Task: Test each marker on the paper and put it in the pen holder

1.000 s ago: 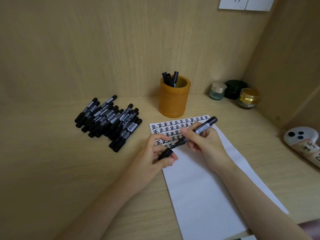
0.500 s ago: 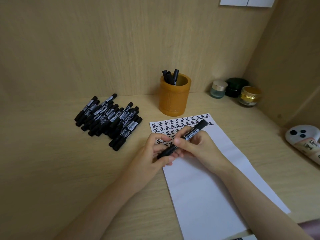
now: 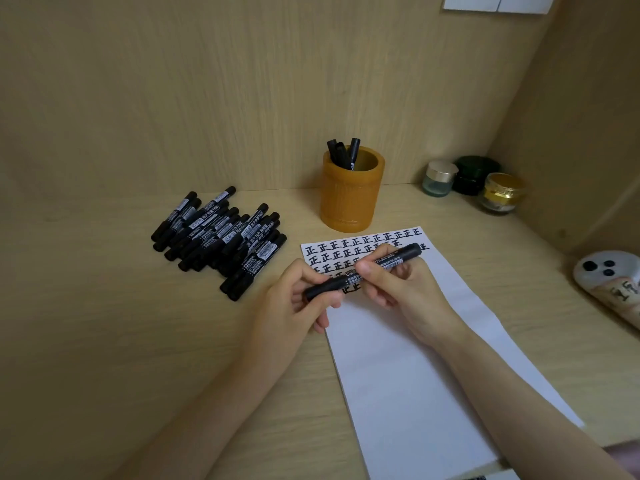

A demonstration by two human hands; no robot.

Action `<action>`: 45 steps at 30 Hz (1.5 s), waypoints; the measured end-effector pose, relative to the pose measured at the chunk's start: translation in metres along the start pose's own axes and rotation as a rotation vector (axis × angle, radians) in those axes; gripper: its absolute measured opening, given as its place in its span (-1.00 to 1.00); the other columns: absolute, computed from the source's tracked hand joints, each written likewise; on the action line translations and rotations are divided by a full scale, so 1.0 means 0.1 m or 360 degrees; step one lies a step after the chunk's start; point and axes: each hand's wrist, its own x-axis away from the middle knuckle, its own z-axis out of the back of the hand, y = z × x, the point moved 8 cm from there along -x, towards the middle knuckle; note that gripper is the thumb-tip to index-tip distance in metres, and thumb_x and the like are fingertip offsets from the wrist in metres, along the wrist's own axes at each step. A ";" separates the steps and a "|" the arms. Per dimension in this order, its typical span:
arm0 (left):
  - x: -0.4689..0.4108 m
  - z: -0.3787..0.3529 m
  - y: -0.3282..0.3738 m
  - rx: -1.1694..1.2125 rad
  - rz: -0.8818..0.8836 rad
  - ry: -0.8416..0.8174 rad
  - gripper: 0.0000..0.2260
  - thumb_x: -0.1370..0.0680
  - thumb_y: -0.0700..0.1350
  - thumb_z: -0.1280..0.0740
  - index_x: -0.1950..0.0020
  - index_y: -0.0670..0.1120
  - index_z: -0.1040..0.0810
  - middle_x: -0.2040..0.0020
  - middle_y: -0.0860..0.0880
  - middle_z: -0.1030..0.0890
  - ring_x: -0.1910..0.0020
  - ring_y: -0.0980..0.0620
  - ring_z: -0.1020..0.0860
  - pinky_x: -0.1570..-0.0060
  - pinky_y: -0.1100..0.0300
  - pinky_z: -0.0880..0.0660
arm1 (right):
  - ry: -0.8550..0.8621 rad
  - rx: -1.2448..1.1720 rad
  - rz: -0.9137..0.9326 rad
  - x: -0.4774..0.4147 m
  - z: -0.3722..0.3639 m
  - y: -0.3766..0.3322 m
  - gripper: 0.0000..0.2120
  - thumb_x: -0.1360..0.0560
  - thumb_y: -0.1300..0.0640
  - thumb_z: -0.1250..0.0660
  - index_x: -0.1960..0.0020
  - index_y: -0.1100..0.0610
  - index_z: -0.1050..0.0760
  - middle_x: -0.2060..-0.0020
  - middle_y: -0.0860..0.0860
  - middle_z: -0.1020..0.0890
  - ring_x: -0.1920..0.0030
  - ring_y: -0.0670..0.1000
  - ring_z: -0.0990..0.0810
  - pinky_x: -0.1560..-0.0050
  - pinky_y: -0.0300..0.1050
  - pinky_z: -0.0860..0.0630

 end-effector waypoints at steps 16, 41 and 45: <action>-0.04 0.07 0.02 -0.0119 -0.0048 0.0104 -0.87 -0.45 -0.20 -0.43 0.12 -0.14 -0.48 0.28 0.03 -0.67 0.44 0.11 -0.54 0.40 0.27 -0.50 | 0.0273 0.0098 0.0038 -0.08 0.15 0.02 -0.55 -0.25 -0.13 -0.48 -0.09 -0.03 -0.53 0.25 -0.09 -0.59 0.24 -0.10 -0.55 0.25 -0.24 -0.46; -0.17 0.54 -0.18 -0.1423 -0.0067 0.0444 -0.76 -0.50 -0.24 -0.32 -0.14 -0.05 -0.56 -0.13 0.02 -0.50 -0.18 0.02 -0.38 -0.19 0.12 -0.32 | 0.1044 0.0759 0.0517 -1.00 0.53 -0.94 -0.84 -0.51 0.11 -0.39 -0.07 0.11 -0.52 0.16 -0.12 -0.58 0.14 -0.15 -0.59 0.07 -0.13 -0.62; -0.17 0.52 -0.17 -0.1528 -0.0087 0.0455 -0.75 -0.50 -0.26 -0.32 -0.16 -0.08 -0.56 -0.16 -0.04 -0.49 -0.15 -0.05 -0.43 -0.12 0.06 -0.37 | 0.1058 0.0900 0.0355 -1.28 0.56 -0.81 -0.79 -0.51 0.09 -0.40 -0.08 0.16 -0.55 0.14 -0.05 -0.62 0.17 -0.16 -0.57 0.16 -0.33 -0.53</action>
